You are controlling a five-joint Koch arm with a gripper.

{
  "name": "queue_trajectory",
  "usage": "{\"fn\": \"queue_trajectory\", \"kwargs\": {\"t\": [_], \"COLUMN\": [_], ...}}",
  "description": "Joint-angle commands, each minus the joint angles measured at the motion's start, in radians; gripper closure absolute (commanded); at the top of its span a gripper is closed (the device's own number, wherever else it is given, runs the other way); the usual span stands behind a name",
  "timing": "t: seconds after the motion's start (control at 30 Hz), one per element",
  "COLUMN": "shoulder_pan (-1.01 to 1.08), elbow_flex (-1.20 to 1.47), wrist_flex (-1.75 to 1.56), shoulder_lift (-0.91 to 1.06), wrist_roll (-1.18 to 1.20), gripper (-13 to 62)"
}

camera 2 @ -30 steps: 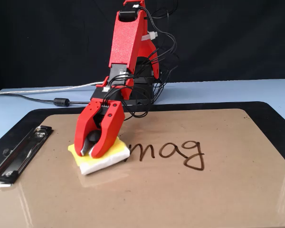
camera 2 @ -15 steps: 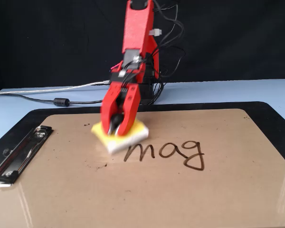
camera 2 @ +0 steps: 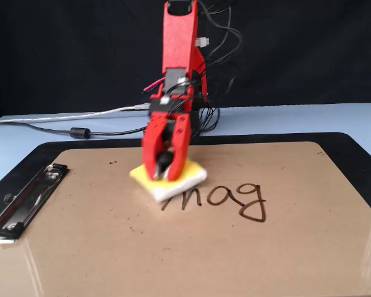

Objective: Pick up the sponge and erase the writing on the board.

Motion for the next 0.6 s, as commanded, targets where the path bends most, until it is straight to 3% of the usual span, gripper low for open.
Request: {"fn": "queue_trajectory", "kwargs": {"t": [0.0, 0.1, 0.33, 0.43, 0.57], "shoulder_pan": [0.002, -0.043, -0.072, -0.069, -0.060], "elbow_flex": [0.026, -0.008, -0.511, -0.437, -0.115], "wrist_flex": [0.002, 0.015, 0.018, 0.020, 0.020], "shoulder_lift": [0.126, 0.067, -0.426, -0.373, -0.067], "wrist_roll": [-0.011, -0.014, -0.011, -0.009, -0.008], "gripper": [57.4, 57.4, 57.4, 57.4, 57.4]}}
